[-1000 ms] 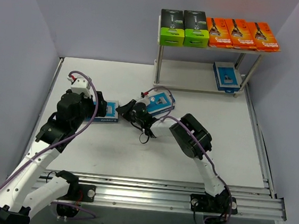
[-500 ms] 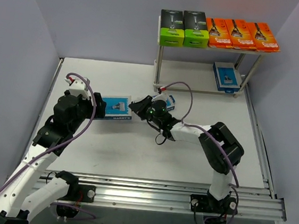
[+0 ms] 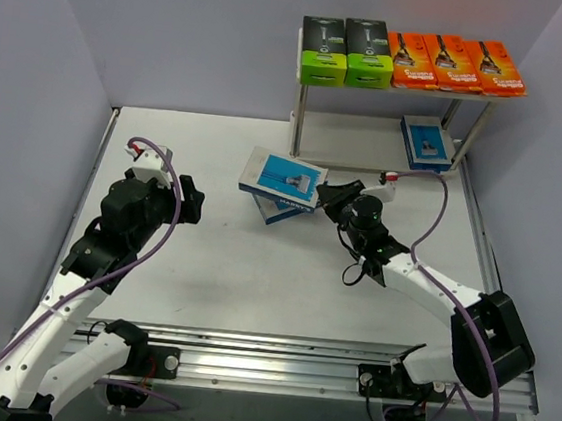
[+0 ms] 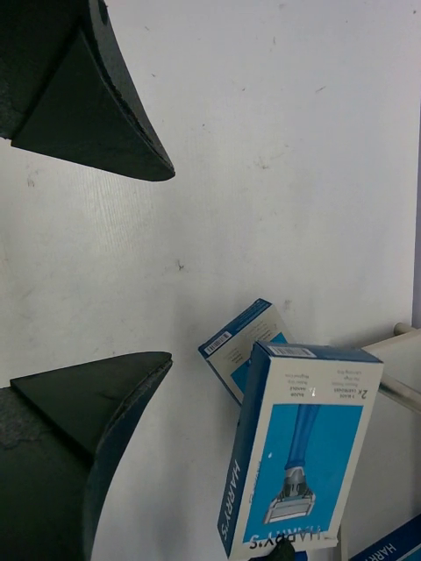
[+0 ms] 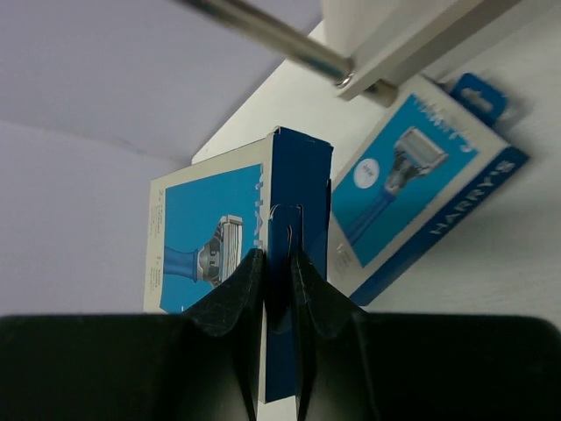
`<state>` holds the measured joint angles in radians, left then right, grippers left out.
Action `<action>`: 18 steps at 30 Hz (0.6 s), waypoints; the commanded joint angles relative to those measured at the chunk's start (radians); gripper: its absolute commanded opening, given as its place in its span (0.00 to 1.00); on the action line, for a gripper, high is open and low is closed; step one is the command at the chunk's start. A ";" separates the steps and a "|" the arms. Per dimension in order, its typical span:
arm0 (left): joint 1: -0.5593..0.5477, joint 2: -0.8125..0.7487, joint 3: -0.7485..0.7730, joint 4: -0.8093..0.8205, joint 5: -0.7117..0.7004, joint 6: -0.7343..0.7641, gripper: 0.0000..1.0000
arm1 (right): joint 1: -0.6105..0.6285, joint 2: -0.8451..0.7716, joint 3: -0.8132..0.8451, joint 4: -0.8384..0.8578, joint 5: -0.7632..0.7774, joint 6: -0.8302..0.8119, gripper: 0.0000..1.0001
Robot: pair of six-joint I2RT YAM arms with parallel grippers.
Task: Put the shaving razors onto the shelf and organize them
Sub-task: Grab a shaving razor with the right arm, then place the shaving razor onto shelf
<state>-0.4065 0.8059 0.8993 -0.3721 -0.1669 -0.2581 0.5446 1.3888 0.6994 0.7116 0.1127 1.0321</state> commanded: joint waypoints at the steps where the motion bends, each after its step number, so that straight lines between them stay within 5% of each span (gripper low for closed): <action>1: -0.006 -0.014 0.026 0.021 0.023 -0.007 0.88 | -0.028 -0.117 -0.058 -0.057 0.186 0.055 0.00; 10: -0.022 -0.013 0.026 0.025 0.055 -0.020 0.88 | -0.153 -0.221 -0.219 -0.095 0.316 0.174 0.00; 18: -0.051 -0.001 0.023 0.030 0.060 -0.021 0.88 | -0.216 -0.157 -0.184 -0.069 0.423 0.256 0.00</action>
<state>-0.4469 0.8070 0.8993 -0.3737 -0.1192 -0.2752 0.3470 1.2129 0.4629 0.5613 0.4358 1.2221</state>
